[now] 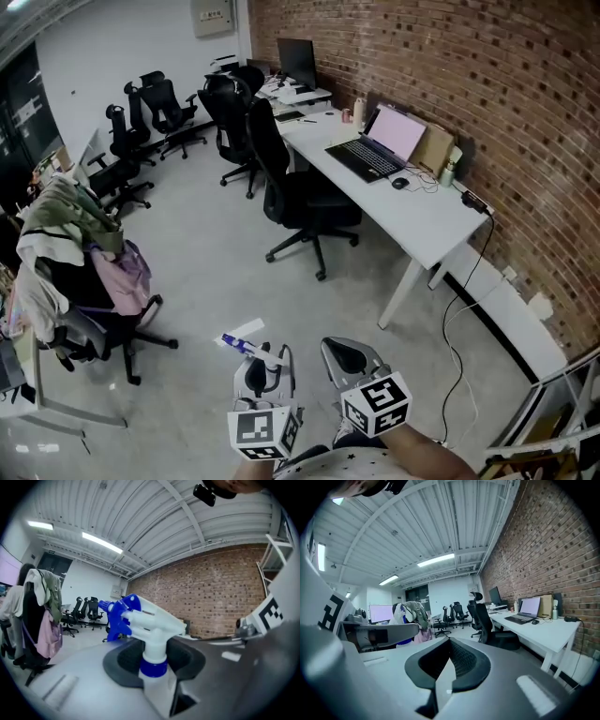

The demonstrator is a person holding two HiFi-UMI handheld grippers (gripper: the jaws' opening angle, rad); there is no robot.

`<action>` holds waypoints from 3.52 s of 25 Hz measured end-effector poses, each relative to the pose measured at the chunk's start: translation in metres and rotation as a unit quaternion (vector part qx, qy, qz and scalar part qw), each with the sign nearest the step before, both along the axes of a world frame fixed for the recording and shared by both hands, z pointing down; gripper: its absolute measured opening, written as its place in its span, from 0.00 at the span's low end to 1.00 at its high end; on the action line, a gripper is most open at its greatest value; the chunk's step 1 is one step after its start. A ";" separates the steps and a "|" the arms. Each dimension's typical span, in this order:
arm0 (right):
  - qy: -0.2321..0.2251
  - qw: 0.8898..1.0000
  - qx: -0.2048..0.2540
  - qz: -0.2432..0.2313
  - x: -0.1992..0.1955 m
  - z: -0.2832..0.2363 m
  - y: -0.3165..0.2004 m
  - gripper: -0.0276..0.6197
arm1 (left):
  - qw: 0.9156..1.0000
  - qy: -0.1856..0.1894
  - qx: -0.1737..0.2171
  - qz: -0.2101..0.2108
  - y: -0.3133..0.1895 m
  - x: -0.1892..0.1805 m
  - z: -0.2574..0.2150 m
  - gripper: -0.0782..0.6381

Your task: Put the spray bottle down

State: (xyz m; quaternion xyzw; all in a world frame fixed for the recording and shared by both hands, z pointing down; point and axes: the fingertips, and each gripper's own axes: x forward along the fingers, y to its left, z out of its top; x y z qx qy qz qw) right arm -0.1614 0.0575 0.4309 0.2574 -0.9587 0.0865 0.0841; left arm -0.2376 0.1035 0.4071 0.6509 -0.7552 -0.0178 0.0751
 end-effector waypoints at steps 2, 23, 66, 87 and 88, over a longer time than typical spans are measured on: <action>-0.001 1.000 0.001 0.011 0.015 -0.002 -0.031 0.04 | 1.000 -0.001 0.000 0.014 -0.035 0.016 -0.002 0.28; 0.005 0.983 -0.001 0.184 0.209 0.004 -0.283 0.04 | 0.980 0.007 0.006 0.200 -0.333 0.201 -0.015 0.28; 0.009 0.954 -0.056 0.294 0.306 0.034 -0.548 0.04 | 0.956 -0.058 -0.029 0.287 -0.676 0.306 0.034 0.40; -0.002 0.960 -0.019 0.281 0.268 0.018 -0.419 0.04 | 0.971 -0.004 -0.041 0.234 -0.482 0.253 0.038 0.12; 0.000 0.960 -0.019 0.279 0.266 0.019 -0.411 0.04 | 0.971 -0.003 -0.042 0.234 -0.474 0.250 0.039 0.12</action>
